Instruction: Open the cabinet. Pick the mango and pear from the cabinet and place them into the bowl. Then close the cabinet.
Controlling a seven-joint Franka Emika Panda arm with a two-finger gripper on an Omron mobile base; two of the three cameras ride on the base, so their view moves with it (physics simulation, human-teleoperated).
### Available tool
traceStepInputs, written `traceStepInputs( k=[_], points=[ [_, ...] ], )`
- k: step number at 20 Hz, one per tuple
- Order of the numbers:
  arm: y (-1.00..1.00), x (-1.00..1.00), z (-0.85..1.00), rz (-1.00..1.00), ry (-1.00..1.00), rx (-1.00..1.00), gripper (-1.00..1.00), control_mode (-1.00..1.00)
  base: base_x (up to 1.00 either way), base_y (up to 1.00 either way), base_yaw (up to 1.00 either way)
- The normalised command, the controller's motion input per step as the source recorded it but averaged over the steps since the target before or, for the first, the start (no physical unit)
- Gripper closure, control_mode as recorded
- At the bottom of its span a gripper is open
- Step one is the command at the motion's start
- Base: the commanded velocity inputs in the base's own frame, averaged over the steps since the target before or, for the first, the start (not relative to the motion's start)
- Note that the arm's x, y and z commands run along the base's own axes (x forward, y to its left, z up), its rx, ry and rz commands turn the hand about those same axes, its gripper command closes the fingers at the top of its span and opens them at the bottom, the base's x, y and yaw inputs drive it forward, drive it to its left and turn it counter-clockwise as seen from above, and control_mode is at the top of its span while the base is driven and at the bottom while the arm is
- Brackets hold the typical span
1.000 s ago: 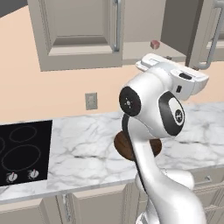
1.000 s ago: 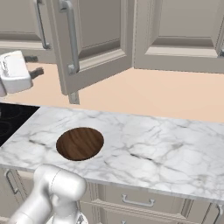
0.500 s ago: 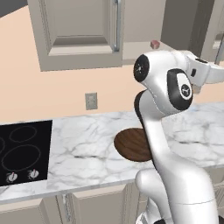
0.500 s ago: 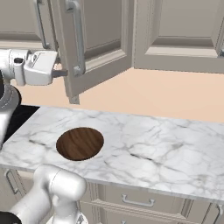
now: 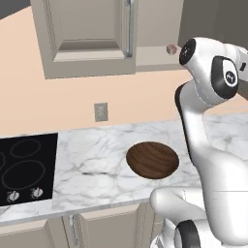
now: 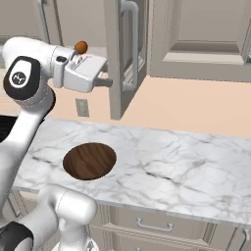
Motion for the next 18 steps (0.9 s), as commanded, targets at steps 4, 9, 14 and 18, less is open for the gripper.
traceStepInputs(
  k=[4, 9, 14, 18],
  points=[
    [0.36, -0.18, -0.03, 0.00, -0.31, -0.24, -1.00, -1.00, 0.00, 0.00, 0.00],
    [1.00, -0.35, 0.01, 0.14, -0.34, -0.21, -1.00, -1.00, 0.00, 0.00, 0.00],
    [0.96, -0.03, 0.00, 0.31, -0.05, -0.01, -1.00, -1.00, 0.00, 0.00, 0.00],
    [0.67, 0.08, 0.03, 0.42, 0.01, 0.00, -1.00, -1.00, 0.00, 0.00, 0.00]
  ],
)
